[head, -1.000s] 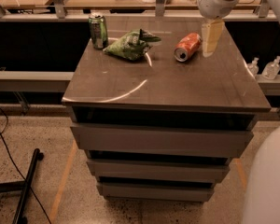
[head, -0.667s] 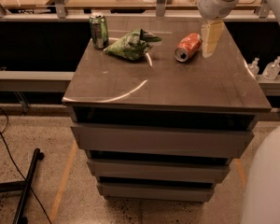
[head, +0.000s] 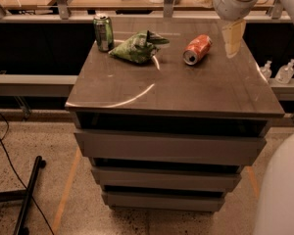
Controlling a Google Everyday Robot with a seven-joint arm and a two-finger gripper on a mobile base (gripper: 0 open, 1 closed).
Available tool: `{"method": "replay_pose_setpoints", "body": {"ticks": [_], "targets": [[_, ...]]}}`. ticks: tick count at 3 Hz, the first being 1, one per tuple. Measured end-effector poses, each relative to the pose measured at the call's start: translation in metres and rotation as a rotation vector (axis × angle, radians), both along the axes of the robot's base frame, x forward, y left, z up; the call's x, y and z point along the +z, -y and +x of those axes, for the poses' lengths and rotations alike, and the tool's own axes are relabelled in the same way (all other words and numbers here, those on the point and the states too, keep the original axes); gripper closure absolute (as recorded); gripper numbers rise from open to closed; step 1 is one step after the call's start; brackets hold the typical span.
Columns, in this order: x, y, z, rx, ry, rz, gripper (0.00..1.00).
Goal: Place coke can upright
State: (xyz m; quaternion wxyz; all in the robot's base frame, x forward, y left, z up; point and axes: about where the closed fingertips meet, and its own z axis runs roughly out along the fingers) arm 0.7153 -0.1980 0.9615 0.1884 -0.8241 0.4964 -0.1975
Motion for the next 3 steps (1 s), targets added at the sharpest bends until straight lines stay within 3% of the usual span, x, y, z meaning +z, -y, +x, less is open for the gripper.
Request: {"method": "replay_pose_setpoints", "body": {"ticks": [1, 2, 3], "targets": [[-0.001, 0.027, 0.004, 0.091, 0.021, -0.118, 0.00], [-0.016, 0.036, 0.012, 0.222, -0.012, -0.177, 0.00], [-0.042, 0.034, 0.018, 0.328, -0.057, -0.175, 0.00]]}}
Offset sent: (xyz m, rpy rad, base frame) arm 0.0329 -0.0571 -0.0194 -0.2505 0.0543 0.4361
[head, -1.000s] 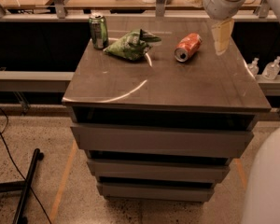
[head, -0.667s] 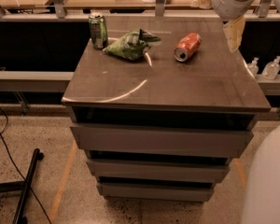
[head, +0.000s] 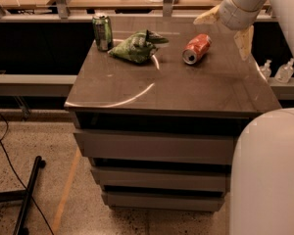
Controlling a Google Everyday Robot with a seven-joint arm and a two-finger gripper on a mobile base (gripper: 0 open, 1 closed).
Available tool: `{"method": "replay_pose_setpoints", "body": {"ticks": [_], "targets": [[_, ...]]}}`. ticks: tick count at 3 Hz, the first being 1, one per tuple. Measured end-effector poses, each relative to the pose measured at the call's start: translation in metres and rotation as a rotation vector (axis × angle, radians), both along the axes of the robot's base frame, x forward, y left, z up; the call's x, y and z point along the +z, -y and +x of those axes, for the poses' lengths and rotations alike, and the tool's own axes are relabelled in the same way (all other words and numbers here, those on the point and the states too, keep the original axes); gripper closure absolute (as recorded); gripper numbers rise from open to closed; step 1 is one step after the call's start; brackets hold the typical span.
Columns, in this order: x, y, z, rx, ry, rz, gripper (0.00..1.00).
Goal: Place coke can upright
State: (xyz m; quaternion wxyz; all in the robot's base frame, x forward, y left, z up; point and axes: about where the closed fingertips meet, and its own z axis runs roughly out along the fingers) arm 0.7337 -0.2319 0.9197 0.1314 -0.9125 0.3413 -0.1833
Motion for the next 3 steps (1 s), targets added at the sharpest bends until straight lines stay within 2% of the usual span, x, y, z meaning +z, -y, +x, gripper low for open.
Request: {"method": "replay_pose_setpoints", "body": {"ticks": [1, 2, 3], "targets": [[-0.041, -0.016, 0.011, 0.069, -0.065, 0.062, 0.00], [-0.061, -0.029, 0.025, 0.084, -0.074, 0.106, 0.00], [-0.068, -0.046, 0.041, 0.096, -0.056, 0.109, 0.16]]}}
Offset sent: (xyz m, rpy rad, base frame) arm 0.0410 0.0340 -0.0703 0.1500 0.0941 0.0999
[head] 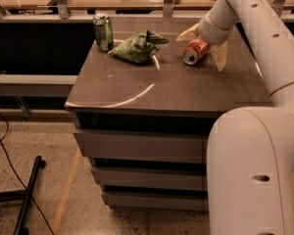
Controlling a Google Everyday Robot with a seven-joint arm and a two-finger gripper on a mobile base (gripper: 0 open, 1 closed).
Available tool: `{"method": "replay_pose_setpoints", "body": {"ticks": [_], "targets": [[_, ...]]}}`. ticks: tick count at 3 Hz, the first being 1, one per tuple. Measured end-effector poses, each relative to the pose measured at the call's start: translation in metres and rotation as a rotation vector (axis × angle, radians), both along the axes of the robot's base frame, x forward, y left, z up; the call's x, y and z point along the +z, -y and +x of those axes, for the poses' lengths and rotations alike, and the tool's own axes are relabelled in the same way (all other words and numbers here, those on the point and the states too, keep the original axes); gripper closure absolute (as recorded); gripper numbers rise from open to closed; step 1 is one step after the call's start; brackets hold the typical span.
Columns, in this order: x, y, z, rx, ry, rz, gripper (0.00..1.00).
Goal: Place coke can upright
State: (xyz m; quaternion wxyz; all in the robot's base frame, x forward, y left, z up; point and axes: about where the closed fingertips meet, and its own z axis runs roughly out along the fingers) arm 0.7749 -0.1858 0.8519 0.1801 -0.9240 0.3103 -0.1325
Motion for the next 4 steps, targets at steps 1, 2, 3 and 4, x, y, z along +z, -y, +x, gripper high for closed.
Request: {"method": "replay_pose_setpoints", "body": {"ticks": [1, 2, 3, 4], "targets": [[0.002, -0.015, 0.011, 0.002, 0.019, -0.004, 0.45], [0.005, -0.017, 0.009, 0.003, 0.019, 0.003, 0.78], [0.031, -0.031, -0.007, 0.007, 0.014, 0.089, 1.00], [0.069, -0.038, -0.026, -0.047, 0.017, 0.186, 1.00]]}}
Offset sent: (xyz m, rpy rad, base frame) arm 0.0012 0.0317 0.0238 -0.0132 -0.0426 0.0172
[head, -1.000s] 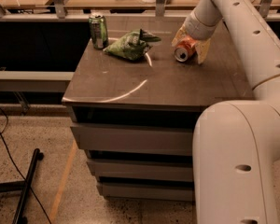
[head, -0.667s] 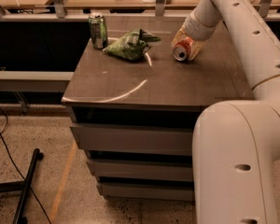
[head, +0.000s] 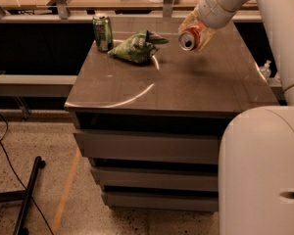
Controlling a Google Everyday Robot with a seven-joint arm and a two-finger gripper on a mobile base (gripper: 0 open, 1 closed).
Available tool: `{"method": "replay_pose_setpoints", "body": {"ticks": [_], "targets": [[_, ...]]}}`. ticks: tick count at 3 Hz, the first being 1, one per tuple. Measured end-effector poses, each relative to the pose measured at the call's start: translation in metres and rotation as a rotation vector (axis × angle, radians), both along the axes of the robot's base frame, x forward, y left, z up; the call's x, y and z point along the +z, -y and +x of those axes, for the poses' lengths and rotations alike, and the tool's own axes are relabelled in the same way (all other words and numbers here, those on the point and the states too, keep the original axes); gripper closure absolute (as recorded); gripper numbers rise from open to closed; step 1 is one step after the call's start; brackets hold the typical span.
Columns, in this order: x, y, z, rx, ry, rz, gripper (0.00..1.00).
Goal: Place coke can upright
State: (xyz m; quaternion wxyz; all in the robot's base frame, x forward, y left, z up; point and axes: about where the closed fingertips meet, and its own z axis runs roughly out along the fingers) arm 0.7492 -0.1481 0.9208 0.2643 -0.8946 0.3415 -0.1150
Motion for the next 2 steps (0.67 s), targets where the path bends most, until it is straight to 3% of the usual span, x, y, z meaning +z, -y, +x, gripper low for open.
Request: {"method": "replay_pose_setpoints", "body": {"ticks": [1, 2], "targets": [[0.043, -0.002, -0.024, -0.118, -0.010, 0.052, 1.00], [0.069, 0.005, -0.056, -0.259, -0.069, 0.142, 1.00]]}}
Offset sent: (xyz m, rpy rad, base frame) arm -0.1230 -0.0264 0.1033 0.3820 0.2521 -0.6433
